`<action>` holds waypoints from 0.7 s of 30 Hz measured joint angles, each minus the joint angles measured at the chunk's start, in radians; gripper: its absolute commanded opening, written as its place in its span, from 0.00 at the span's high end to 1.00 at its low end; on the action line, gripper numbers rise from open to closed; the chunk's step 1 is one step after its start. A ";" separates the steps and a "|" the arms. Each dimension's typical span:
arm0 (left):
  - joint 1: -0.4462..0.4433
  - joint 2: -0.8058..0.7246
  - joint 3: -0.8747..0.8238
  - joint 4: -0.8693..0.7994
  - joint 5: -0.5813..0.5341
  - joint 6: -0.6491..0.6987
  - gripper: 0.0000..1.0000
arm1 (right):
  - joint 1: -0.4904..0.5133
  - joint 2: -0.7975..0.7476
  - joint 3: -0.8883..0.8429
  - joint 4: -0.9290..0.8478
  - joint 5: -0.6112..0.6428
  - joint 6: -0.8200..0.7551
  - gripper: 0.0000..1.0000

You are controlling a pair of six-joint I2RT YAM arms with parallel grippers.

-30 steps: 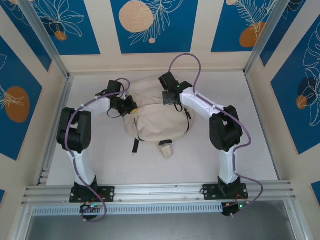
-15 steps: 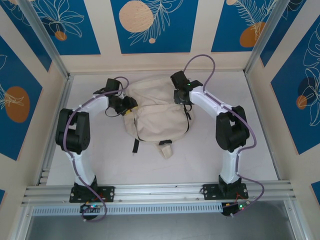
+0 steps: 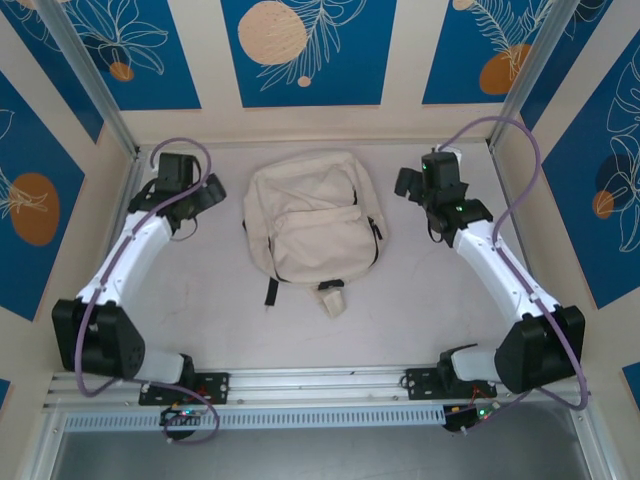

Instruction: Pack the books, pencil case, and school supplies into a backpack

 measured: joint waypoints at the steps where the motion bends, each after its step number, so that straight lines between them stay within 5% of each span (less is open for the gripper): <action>1: 0.007 -0.027 -0.051 0.019 -0.050 0.008 0.00 | -0.022 -0.012 -0.034 0.013 0.008 -0.001 0.00; 10: 0.045 -0.135 -0.425 0.285 -0.301 0.167 0.00 | -0.164 -0.078 -0.437 0.340 0.007 -0.088 0.01; 21: 0.079 -0.140 -0.602 0.620 -0.202 0.418 0.04 | -0.164 0.018 -0.658 0.780 -0.130 -0.252 0.01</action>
